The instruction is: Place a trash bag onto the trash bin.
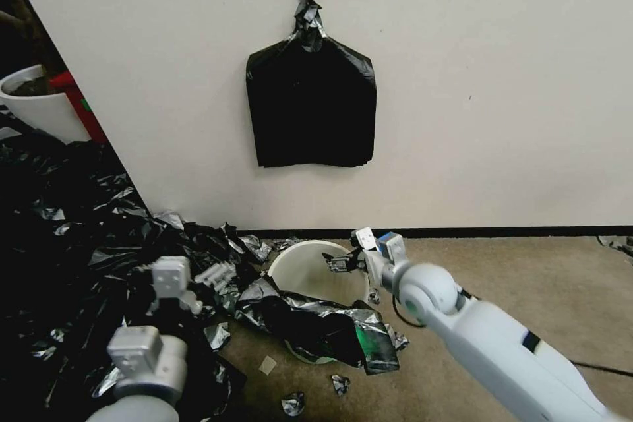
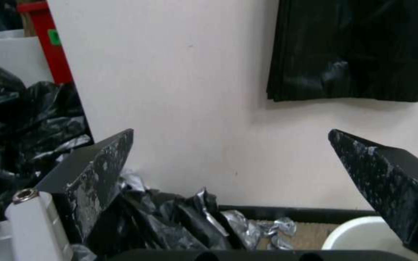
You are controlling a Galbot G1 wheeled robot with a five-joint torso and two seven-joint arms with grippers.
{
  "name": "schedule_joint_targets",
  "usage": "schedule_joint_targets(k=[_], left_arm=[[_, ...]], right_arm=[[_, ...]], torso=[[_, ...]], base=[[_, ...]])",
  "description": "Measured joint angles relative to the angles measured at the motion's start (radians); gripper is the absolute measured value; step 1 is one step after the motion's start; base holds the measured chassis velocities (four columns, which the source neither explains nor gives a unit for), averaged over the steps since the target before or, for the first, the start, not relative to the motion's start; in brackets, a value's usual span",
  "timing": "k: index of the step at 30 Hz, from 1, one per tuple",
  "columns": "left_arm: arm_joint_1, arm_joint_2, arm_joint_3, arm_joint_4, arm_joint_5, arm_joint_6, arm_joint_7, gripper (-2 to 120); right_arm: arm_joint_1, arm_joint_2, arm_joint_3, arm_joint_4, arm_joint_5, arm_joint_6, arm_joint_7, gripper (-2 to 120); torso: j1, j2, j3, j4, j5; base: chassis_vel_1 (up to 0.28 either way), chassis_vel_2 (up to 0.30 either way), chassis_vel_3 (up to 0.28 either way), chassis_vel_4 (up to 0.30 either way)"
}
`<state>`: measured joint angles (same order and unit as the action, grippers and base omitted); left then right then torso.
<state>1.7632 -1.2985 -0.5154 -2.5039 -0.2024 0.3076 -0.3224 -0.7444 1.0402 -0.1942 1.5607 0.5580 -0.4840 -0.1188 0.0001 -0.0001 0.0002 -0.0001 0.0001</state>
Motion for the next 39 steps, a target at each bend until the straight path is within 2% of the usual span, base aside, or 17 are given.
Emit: schedule_joint_targets(k=[2,4,5,7,10,12,13,16,17,20,23,24,25,28,29,32,39], left_arm=[[0.002,-0.001,0.000,0.000,0.000,0.000,-0.002,100],[0.007,-0.003,-0.001,0.000,0.000,0.000,-0.009,100],[0.007,-0.003,-0.001,0.000,0.000,0.000,-0.009,100],[0.008,-0.004,-0.003,0.001,-0.001,0.000,-0.017,100],[0.010,-0.007,-0.002,0.003,0.000,-0.001,-0.026,100],[0.012,-0.012,0.011,0.016,0.015,-0.009,-0.041,100],[0.012,-0.012,0.011,0.016,0.015,-0.009,-0.041,100],[0.017,-0.024,0.032,0.026,0.019,-0.013,-0.056,100],[0.017,-0.024,0.032,0.026,0.019,-0.013,-0.056,100],[0.017,-0.031,0.040,0.028,0.021,-0.016,-0.072,100],[0.019,-0.032,0.041,0.028,0.021,-0.018,-0.079,100],[0.029,-0.035,0.045,0.029,0.021,-0.023,-0.090,100],[0.029,-0.035,0.045,0.029,0.021,-0.023,-0.090,100],[0.036,-0.039,0.049,0.031,0.021,-0.030,-0.103,100],[0.036,-0.040,0.050,0.031,0.021,-0.030,-0.105,100],[0.034,-0.041,0.051,0.031,0.021,-0.031,-0.107,100],[0.031,-0.038,0.053,0.032,0.021,-0.031,-0.109,100]], right_arm=[[0.008,0.005,0.001,-0.016,-0.019,0.004,-0.033,96],[0.019,0.008,0.000,-0.038,-0.057,0.006,-0.083,84],[0.019,0.008,0.000,-0.038,-0.057,0.006,-0.083,84],[0.020,0.008,-0.003,-0.045,-0.074,0.008,-0.097,76],[0.018,0.008,-0.004,-0.045,-0.071,0.015,-0.097,67],[0.009,0.008,-0.009,-0.035,-0.042,0.027,-0.072,57],[0.009,0.008,-0.009,-0.035,-0.042,0.027,-0.072,57],[-0.002,0.003,-0.016,-0.020,-0.025,0.037,-0.035,41],[-0.002,0.003,-0.016,-0.020,-0.025,0.037,-0.035,41],[-0.031,-0.016,-0.024,0.025,0.018,0.040,0.068,28],[-0.045,-0.024,-0.028,0.054,0.051,0.043,0.123,21],[-0.087,-0.042,-0.035,0.130,0.140,0.059,0.263,13],[-0.087,-0.042,-0.035,0.130,0.140,0.059,0.263,13],[-0.167,-0.059,-0.035,0.207,0.203,0.132,0.456,7],[-0.195,-0.062,-0.030,0.222,0.205,0.161,0.485,7],[-0.257,-0.068,-0.005,0.244,0.190,0.212,0.506,7],[-0.329,-0.089,0.044,0.262,0.168,0.236,0.521,7]], torso=[[0.000,0.000,0.000,0.0002,0.0000],[0.000,0.000,0.000,0.0000,-0.0001],[0.000,0.000,0.000,0.0000,-0.0001],[0.000,0.000,0.000,0.0000,-0.0002],[0.000,0.000,0.000,0.0000,-0.0001],[0.000,0.000,0.000,0.0000,0.0000],[0.000,0.000,0.000,0.0000,0.0000],[0.000,0.000,0.000,0.0002,-0.0001],[0.000,0.000,0.000,0.0002,-0.0001],[0.000,0.000,0.000,0.0000,-0.0001],[0.000,0.000,0.000,-0.0001,-0.0001],[0.000,0.000,0.000,0.0002,-0.0001],[0.000,0.000,0.000,0.0002,-0.0001],[0.000,0.000,0.000,0.0000,-0.0003],[0.000,0.000,0.000,-0.0002,-0.0001],[0.000,0.000,0.000,-0.0001,-0.0001],[0.000,0.000,0.000,0.0000,0.0000]], base=[[0.000,0.000,0.000,0.000],[0.000,0.000,0.000,0.000],[0.000,0.000,0.000,0.000],[0.000,0.000,0.000,0.000],[0.000,0.000,0.000,0.000],[0.000,0.000,0.000,0.000],[0.000,0.000,0.000,0.000],[0.000,0.000,0.000,0.000],[0.000,0.000,0.000,0.000],[0.000,0.000,0.000,0.000],[0.000,0.000,0.000,0.000],[0.000,0.000,0.000,0.000],[0.000,0.000,0.000,0.000],[0.000,0.000,0.000,0.000],[0.000,0.000,0.000,0.000],[0.000,0.000,0.000,0.000],[0.000,0.000,0.000,0.000]])
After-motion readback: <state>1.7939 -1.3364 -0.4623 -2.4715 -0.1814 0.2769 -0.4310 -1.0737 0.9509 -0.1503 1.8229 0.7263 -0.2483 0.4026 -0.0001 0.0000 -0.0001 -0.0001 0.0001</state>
